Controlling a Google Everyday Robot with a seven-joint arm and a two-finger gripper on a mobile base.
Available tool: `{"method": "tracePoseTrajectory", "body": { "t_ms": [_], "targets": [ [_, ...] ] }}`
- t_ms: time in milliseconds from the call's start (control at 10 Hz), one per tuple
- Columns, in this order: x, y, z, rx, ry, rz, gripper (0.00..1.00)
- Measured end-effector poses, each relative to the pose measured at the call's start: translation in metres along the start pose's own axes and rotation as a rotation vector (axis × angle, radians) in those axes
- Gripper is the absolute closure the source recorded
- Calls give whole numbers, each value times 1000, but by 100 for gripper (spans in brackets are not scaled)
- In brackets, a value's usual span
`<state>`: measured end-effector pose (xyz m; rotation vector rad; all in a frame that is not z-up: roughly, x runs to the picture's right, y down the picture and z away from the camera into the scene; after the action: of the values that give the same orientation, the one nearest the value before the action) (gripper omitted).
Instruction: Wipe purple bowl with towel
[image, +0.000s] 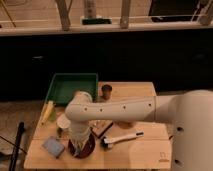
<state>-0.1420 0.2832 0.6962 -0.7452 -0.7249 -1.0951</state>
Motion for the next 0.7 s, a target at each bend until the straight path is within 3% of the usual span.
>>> {"method": "tracePoseTrajectory", "body": {
  "t_ms": [300, 700],
  "targets": [
    [-23, -16, 14, 19, -36, -84, 100],
    [-47, 24, 14, 2, -59, -60, 100]
  ]
}}
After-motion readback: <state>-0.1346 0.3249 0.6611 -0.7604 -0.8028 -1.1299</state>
